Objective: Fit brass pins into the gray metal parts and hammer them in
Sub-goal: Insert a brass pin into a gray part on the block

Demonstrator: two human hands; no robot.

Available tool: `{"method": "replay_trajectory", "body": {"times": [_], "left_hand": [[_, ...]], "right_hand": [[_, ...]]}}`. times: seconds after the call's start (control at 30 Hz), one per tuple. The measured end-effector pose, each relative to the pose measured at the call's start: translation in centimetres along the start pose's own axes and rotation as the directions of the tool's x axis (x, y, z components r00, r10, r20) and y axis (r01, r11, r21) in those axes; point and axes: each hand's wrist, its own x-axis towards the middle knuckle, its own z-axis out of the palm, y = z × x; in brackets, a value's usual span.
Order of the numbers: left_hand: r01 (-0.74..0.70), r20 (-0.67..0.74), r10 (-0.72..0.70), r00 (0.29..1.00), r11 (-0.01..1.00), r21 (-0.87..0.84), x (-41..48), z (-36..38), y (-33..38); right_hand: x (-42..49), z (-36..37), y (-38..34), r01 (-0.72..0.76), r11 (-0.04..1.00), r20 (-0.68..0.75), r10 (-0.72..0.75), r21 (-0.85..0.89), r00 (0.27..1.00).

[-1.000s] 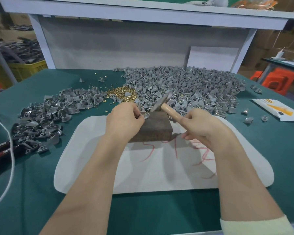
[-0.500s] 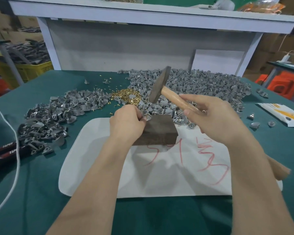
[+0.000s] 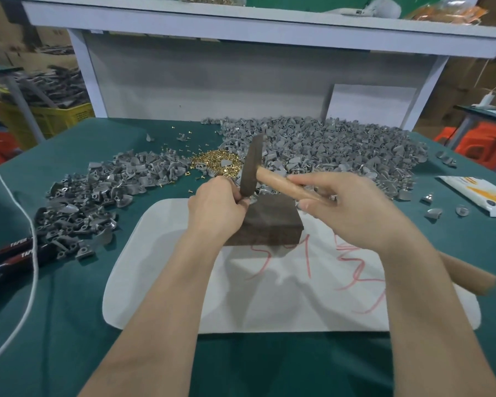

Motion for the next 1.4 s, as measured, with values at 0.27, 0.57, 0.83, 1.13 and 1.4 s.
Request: {"method": "replay_trajectory", "body": {"times": [0.27, 0.57, 0.83, 1.13, 1.4], "left_hand": [[0.021, -0.001, -0.021, 1.0, 1.0, -0.02, 0.0, -0.02, -0.03], [0.007, -0.01, -0.007, 1.0, 1.0, -0.022, -0.03, -0.01, -0.01], [0.017, 0.009, -0.016, 1.0, 1.0, -0.022, -0.05, -0.16, 0.12], [0.009, 0.003, -0.009, 1.0, 1.0, -0.008, -0.09, -0.12, 0.13], [0.0, -0.007, 0.0, 1.0, 1.0, -0.011, -0.07, -0.14, 0.11]], "right_hand": [[-0.17, -0.44, 0.05, -0.034, 0.997, -0.006, 0.035, 0.07, 0.999], [-0.25, -0.66, 0.41, -0.044, 0.99, -0.155, 0.065, 0.136, 0.986], [-0.2, -0.21, 0.14, -0.057, 0.998, -0.042, 0.057, 0.003, 0.997], [-0.11, 0.23, -0.07, -0.039, 0.999, 0.011, 0.039, -0.001, 0.999], [-0.07, 0.09, 0.3, -0.047, 0.994, -0.063, 0.053, 0.095, 0.997]]}}
